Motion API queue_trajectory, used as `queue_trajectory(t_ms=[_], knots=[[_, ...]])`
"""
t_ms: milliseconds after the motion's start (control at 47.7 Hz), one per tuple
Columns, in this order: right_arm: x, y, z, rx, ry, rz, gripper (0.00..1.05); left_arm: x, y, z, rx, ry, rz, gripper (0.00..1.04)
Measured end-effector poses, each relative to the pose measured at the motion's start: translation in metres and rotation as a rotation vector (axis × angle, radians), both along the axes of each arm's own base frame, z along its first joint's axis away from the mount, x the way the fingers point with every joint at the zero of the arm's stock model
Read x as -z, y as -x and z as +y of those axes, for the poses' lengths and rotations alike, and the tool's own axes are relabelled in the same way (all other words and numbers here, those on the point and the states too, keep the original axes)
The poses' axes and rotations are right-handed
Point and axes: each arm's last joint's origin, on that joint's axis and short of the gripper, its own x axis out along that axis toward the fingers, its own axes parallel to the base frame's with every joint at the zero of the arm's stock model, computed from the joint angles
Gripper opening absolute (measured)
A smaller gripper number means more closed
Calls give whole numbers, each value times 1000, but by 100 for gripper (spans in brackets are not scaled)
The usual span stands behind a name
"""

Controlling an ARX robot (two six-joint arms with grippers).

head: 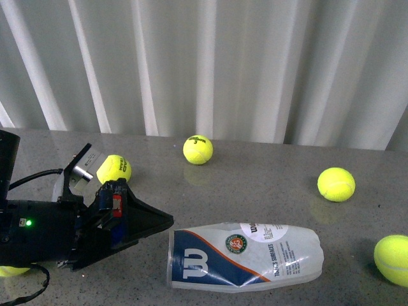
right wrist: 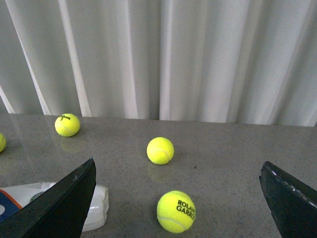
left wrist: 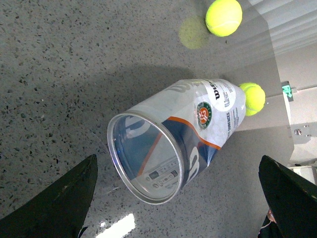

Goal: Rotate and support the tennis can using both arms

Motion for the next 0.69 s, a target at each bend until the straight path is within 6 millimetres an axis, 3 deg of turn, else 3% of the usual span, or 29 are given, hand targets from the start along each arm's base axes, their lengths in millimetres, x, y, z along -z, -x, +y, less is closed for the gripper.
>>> queue_trajectory(t_ms=[252, 692], knots=[[0, 0, 0, 0, 0, 0, 98, 9, -3, -7, 10, 18, 10, 98], [0, 0, 0, 0, 0, 0, 98, 26, -12, -42, 50, 91, 61, 98]])
